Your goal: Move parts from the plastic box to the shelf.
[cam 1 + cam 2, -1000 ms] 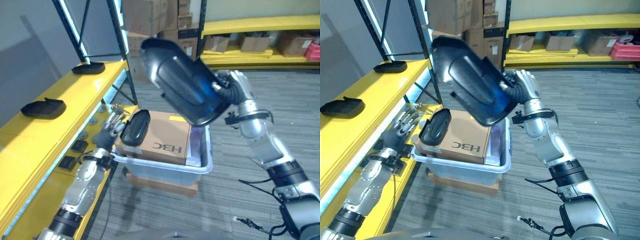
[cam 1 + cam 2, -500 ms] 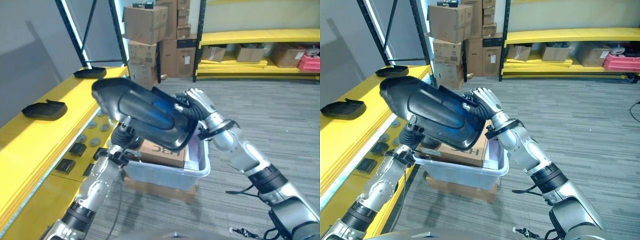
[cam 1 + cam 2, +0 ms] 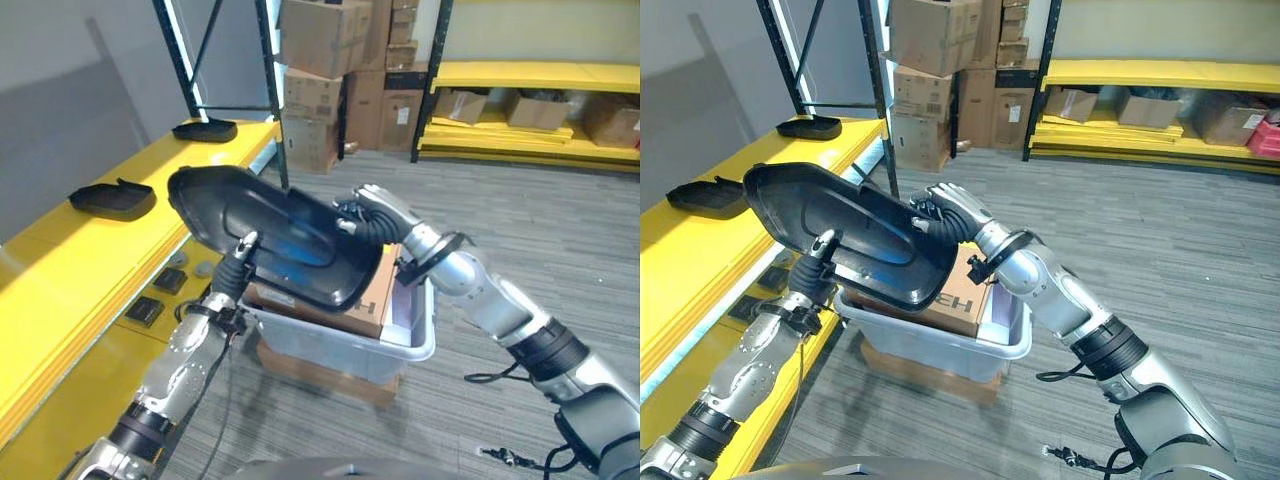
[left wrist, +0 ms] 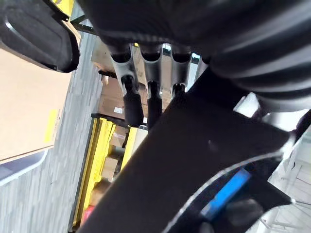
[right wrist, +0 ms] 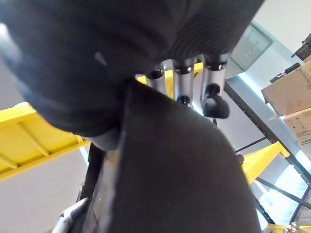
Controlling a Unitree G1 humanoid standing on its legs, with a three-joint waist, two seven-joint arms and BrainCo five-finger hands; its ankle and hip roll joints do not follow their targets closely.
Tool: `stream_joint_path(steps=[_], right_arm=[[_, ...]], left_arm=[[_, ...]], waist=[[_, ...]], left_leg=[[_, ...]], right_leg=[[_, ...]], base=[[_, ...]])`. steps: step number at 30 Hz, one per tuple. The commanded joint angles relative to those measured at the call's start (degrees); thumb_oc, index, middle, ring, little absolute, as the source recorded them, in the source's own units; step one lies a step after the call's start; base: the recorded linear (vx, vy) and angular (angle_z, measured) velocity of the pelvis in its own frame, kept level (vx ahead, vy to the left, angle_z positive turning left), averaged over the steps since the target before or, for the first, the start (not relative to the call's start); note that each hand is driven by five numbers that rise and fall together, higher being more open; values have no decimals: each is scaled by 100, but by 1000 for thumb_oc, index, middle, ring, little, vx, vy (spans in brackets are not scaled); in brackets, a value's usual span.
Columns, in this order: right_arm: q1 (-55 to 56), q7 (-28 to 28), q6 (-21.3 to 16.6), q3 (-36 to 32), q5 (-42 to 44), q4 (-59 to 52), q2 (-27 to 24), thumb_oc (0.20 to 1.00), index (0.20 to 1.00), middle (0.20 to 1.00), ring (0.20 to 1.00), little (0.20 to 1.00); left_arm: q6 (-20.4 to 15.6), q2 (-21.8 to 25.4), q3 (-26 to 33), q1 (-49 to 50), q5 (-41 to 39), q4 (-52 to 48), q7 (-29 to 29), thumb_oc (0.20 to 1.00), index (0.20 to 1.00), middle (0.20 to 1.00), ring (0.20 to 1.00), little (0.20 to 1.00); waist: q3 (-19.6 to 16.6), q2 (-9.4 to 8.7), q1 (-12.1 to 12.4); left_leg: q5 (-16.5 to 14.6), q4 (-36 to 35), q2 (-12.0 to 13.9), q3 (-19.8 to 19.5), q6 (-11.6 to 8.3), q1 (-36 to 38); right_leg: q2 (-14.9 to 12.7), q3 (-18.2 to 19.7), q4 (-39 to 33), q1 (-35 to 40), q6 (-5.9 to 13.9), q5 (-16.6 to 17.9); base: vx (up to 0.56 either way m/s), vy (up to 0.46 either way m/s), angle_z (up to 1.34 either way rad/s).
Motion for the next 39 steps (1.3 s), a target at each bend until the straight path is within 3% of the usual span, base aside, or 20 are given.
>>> stream_joint_path(steps=[1, 10, 13, 14, 15, 24, 34, 39], right_arm=[[-750, 618, -938, 924, 885, -1205, 464, 200, 200, 200, 200, 200], [-488, 339, -1078, 1144, 839, -1490, 710, 200, 200, 200, 200, 200], [-474, 208, -1129, 1295, 956, -1549, 895, 200, 200, 200, 200, 200], [-471, 176, -1153, 1277, 1007, -1562, 918, 573, 573, 573, 573, 573], [-447, 108, -1167, 1235, 1081, -1554, 980, 1000, 1000, 1000, 1000, 1000], [437, -129, -1179, 355, 1732, -1306, 1395, 1000, 1000, 1000, 1000, 1000], [1753, -465, -1354, -1222, 2259, -734, 1543, 1000, 1000, 1000, 1000, 1000], [2583, -653, -1271, -1781, 2371, 195, 1645, 1000, 1000, 1000, 1000, 1000]], left_arm=[[-436, -15, -98, -1034, 655, 272, 113, 200, 200, 200, 200, 200], [-825, -461, 315, -880, 1561, 290, 1148, 200, 200, 200, 200, 200], [-1088, -444, 491, -820, 2467, 160, 1698, 200, 200, 200, 200, 200], [-1117, -414, 541, -798, 2625, 154, 1789, 200, 200, 200, 200, 200], [-1127, -379, 594, -774, 2766, 128, 1870, 200, 200, 200, 200, 200], [-1093, -202, 1100, -274, 3655, 22, 2344, 200, 200, 200, 200, 200], [-969, 39, 1686, 412, 4693, 201, 2515, 200, 200, 200, 200, 200], [-1029, -12, 2062, 843, 4636, 255, 2517, 200, 200, 200, 200, 200]], waist=[[5, -330, 39], [85, -375, -14], [102, -397, -64], [102, -398, -75], [104, -392, -79], [87, -370, -121], [78, -404, -141], [103, -415, -121]], left_leg=[[-592, -12, 198, 112, -187, 82], [-563, 9, 256, 170, -222, 34], [-544, 8, 295, 201, -263, 34], [-543, 6, 302, 209, -271, 43], [-537, 5, 310, 217, -280, 47], [-486, -12, 365, 163, -330, 19], [-473, -12, 417, 100, -357, -57], [-521, -12, 439, 112, -351, -7]], right_leg=[[-356, -296, 13, 298, 321, -640], [-302, -223, 13, 205, 300, -663], [-268, -177, 13, 193, 273, -695], [-259, -172, 13, 196, 268, -703], [-257, -168, 13, 200, 261, -709], [-182, -196, 13, 208, 205, -756], [-91, -182, 13, 136, 178, -770], [-70, -156, 13, 148, 176, -792]], base=[[0, 0, 0], [-7, -26, -3], [3, -59, -5], [15, -38, -1], [0, 0, 0], [0, -7, 1], [0, -8, 0], [0, 0, 0]])
